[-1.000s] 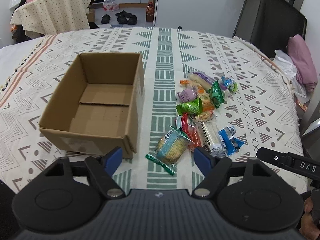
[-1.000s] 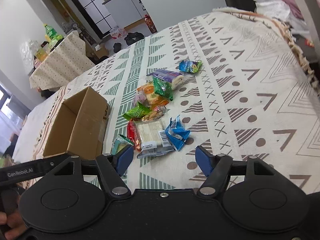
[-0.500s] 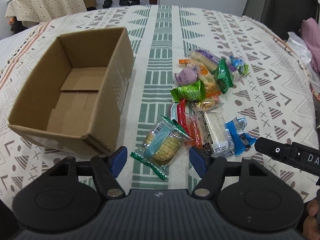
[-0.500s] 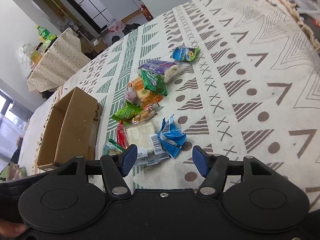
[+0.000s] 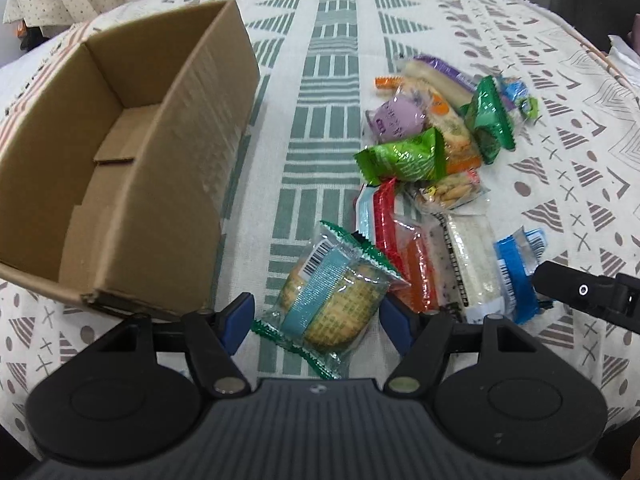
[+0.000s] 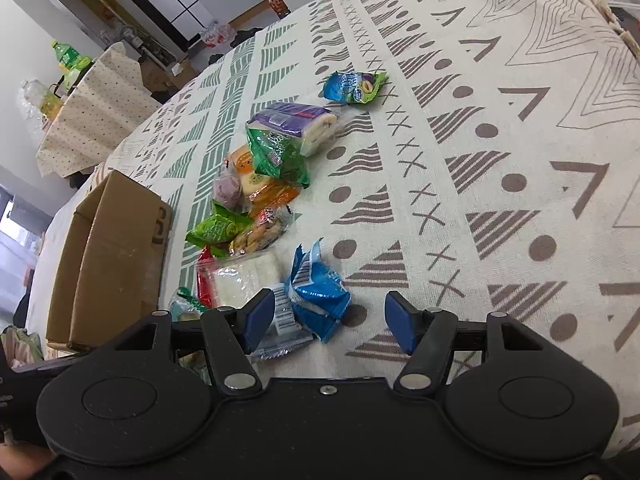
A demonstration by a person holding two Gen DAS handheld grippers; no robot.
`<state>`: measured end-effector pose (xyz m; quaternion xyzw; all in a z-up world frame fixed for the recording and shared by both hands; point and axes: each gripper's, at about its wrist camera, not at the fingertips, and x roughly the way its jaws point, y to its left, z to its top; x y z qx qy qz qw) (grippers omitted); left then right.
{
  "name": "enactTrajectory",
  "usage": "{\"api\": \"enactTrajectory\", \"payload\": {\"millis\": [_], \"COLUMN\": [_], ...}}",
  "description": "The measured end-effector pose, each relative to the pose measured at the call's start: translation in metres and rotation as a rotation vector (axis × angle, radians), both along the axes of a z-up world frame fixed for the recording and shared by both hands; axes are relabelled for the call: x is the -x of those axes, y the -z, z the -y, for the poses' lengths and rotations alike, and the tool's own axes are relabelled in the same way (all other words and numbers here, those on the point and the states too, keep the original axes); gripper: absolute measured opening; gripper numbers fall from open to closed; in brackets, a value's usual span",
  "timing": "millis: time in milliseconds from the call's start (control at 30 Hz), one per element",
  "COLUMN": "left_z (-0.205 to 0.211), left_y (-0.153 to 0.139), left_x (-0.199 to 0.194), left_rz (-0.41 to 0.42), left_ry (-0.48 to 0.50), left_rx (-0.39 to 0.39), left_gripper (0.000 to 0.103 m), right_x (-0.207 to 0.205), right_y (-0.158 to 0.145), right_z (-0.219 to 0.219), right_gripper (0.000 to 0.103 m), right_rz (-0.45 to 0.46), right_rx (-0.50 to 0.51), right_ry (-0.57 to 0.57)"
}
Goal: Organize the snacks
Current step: 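Grasp the biscuit pack with the left gripper while the right grasps the blue chip bag, then carry both packs over the box and open both grippers to drop them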
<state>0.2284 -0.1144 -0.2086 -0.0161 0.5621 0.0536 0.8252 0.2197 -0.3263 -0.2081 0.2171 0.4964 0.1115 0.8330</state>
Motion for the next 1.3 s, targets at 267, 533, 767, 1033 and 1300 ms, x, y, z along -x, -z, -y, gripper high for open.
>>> {"api": "enactTrajectory", "payload": {"millis": [267, 533, 767, 1033, 1300], "left_z": [-0.006, -0.01, -0.013, -0.027, -0.052], "left_y": [0.011, 0.005, -0.021, -0.05, -0.082], "left_x": [-0.007, -0.006, 0.003, 0.014, 0.025], "left_rz": [-0.008, 0.016, 0.11, 0.184, 0.279], "left_ry": [-0.003, -0.003, 0.007, 0.013, -0.029], "left_rx": [0.019, 0.085, 0.139, 0.206, 0.25], "left_gripper": [0.069, 0.048, 0.048, 0.048, 0.048], "right_x": [-0.01, -0.013, -0.006, 0.008, 0.021], "right_y": [0.009, 0.011, 0.004, -0.022, -0.063], "right_z": [-0.007, -0.017, -0.018, -0.012, -0.034], "right_gripper": [0.062, 0.052, 0.035, 0.034, 0.034], "right_rz": [-0.011, 0.004, 0.03, 0.098, 0.183], "right_rx": [0.02, 0.088, 0.071, 0.056, 0.049], "right_ry": [-0.032, -0.055, -0.063, -0.008, 0.007]}}
